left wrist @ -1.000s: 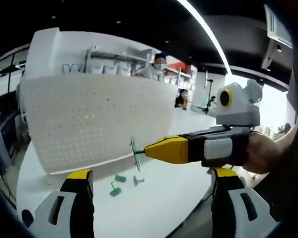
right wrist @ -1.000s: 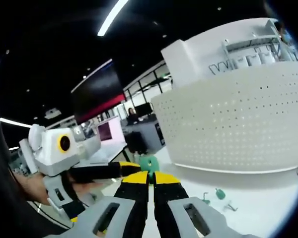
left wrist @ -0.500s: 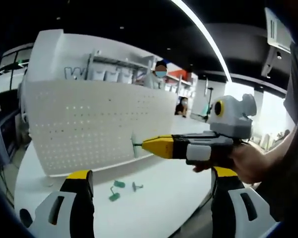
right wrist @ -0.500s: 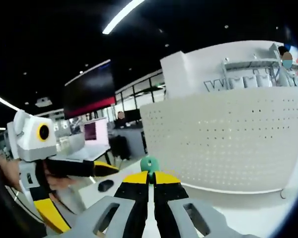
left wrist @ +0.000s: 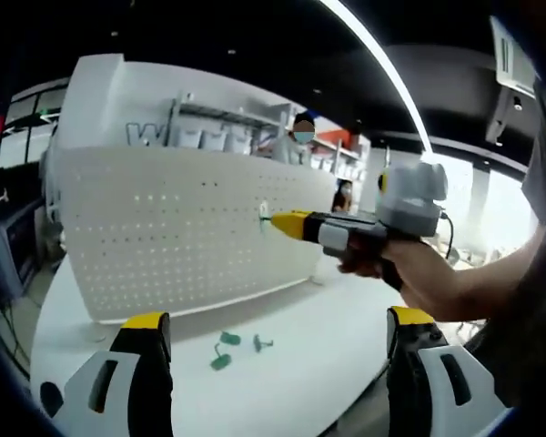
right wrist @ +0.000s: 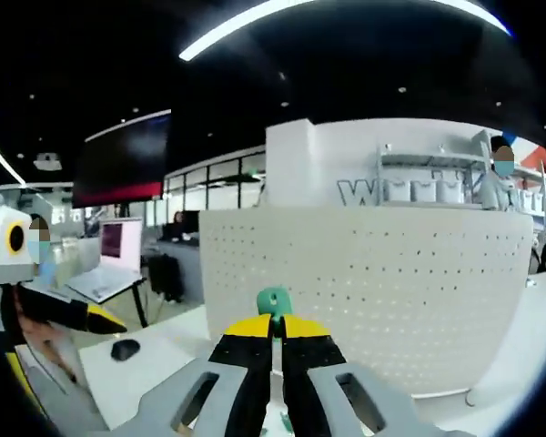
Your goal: Insert the hook assembly into the mounting plate slot until the hook locks in place.
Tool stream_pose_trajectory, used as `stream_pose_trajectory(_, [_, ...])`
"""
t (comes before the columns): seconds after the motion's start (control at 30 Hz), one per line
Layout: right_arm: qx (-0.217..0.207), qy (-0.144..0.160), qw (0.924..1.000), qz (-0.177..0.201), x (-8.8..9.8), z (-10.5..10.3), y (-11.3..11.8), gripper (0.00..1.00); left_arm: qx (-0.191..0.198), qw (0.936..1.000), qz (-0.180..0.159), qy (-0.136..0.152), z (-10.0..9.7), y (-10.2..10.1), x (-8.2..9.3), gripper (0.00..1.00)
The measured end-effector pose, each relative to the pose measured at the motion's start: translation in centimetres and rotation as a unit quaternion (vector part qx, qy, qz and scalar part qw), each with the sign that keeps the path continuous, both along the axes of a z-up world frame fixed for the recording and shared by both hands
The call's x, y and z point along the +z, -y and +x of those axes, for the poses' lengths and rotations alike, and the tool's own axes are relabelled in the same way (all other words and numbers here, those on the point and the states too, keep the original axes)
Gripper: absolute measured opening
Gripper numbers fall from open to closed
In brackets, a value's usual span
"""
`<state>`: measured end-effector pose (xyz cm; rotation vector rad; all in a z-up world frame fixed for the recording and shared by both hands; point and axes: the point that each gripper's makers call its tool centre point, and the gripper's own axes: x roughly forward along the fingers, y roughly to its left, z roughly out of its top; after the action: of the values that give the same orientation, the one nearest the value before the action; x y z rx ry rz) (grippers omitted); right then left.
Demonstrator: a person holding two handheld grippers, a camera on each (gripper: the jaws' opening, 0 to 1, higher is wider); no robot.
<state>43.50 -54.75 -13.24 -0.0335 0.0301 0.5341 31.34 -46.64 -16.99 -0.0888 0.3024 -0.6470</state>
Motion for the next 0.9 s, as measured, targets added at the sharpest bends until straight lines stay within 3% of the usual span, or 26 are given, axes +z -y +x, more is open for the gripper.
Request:
stream_pose_trajectory(0.63, [-0.098, 0.011, 0.9947, 0.029, 1.8, 6.6, 5.8, 0.00, 0.006, 0.9999, 0.004, -0.013, 0.4, -0.5, -0.9, 1.00])
stream_pose_trajectory(0.9, [-0.126, 0.013, 0.9915, 0.032, 2.3, 8.4, 7.5, 0.00, 0.009, 0.9998, -0.008, -0.014, 0.6, -0.6, -0.8, 1.00])
